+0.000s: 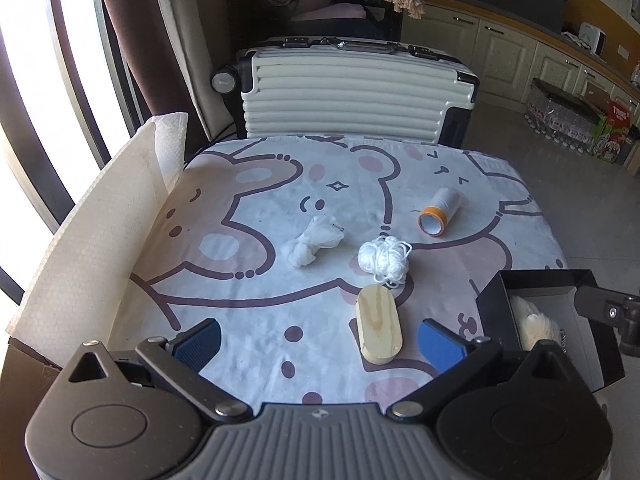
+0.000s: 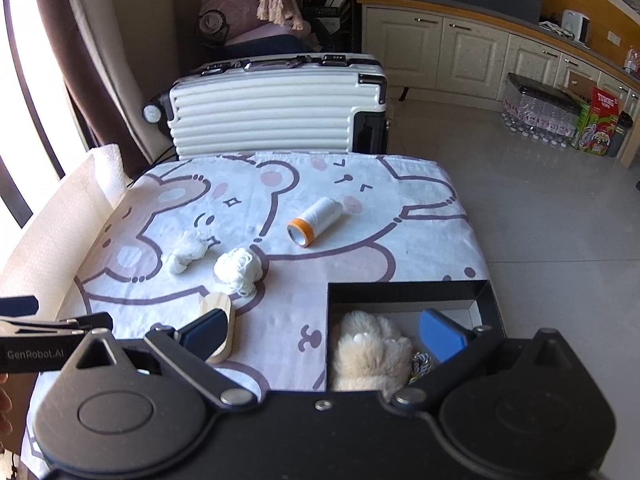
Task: Organize objects
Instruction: 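Move the right tool to the white-orange roll while the left tool approaches the wooden board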
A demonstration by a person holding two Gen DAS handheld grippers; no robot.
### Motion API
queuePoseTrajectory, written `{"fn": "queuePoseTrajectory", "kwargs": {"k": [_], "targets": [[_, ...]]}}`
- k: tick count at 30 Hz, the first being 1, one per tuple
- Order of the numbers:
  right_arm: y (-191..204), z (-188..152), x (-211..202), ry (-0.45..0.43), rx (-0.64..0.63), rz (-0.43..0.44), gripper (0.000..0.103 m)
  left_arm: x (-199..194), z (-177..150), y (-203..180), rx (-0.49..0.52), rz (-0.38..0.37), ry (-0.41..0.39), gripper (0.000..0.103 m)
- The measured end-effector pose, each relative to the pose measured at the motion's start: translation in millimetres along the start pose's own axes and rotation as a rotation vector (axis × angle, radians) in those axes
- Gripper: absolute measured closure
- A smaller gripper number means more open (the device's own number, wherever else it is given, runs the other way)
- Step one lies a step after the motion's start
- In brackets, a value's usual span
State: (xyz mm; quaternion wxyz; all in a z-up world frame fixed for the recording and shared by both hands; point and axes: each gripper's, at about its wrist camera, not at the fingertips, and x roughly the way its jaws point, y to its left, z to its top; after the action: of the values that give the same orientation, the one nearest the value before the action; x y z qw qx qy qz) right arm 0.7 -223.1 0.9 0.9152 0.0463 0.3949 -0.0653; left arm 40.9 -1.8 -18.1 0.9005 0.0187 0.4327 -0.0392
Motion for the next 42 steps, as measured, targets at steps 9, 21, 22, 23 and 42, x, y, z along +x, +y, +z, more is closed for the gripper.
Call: {"fn": "queuePoseTrajectory", "kwargs": {"k": [9, 21, 22, 23, 42], "targets": [[-5.2, 41.9, 7.2, -0.046, 0.016, -0.045, 0.0, 3.0, 15.5, -8.6, -0.035, -0.033, -0.059, 0.0], [7.4, 81.6, 54.8, -0.069, 0.008, -0.047, 0.0, 32.7, 30.7, -10.2, -0.074, -0.132, -0.057, 0.0], [5.6, 82.1, 60.8, -0.071, 0.02, -0.046, 0.0, 37.9, 30.7, -9.7, -0.078, -0.128, -0.046, 0.0], [3.2, 82.2, 67.2, -0.071, 0.034, -0.044, 0.0, 42.1, 30.4, -9.3, -0.083, -0.125, -0.038, 0.0], [-58.0, 82.7, 204.6, 0.111, 0.389, 0.071, 0.015, 131.7, 23.6, -28.1, -0.093, -0.157, 0.192, 0.029]]}}
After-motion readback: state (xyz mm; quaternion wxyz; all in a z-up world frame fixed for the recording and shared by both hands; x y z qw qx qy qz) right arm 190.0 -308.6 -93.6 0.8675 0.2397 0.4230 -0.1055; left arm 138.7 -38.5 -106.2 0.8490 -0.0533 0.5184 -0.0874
